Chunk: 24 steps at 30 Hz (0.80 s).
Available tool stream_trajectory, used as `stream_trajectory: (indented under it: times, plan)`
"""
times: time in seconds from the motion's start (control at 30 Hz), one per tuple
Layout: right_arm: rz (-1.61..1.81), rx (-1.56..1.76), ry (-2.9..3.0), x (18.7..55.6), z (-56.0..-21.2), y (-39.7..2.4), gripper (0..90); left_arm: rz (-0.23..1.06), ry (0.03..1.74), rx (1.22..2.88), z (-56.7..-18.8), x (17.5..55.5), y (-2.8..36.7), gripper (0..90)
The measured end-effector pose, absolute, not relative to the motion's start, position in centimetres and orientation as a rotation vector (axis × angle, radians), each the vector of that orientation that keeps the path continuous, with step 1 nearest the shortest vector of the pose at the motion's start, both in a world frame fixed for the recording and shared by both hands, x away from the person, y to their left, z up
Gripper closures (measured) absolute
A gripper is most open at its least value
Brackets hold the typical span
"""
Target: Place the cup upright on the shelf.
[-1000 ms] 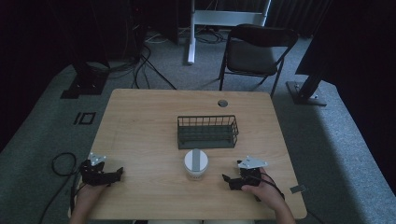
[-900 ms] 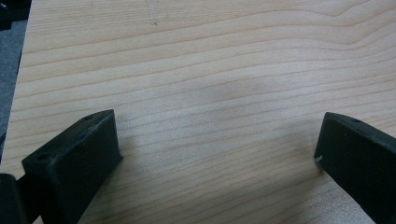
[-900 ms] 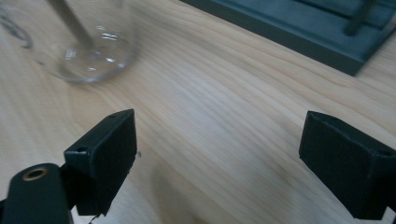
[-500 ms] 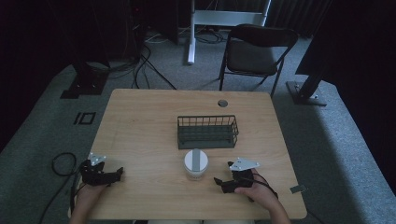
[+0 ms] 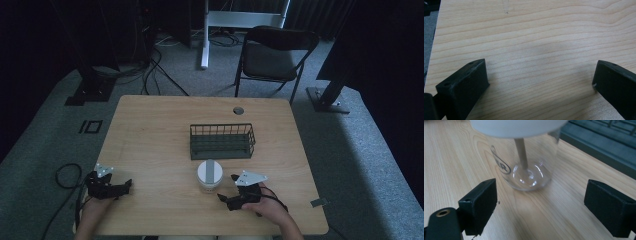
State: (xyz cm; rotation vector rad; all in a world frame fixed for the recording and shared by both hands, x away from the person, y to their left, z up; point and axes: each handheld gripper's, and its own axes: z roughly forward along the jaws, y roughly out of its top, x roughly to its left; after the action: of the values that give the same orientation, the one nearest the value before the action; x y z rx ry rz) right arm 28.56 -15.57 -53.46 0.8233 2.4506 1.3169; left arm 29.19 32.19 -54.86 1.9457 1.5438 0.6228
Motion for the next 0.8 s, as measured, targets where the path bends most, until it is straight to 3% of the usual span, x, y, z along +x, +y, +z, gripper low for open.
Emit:
stream_trajectory:
  times: [0.8]
  plan:
    - [1.428, 0.815, 2.395, 29.5, -53.5, -12.3, 11.1, 0.623, 1.544, 1.946, -54.9, 29.2, 32.2, 0.1]
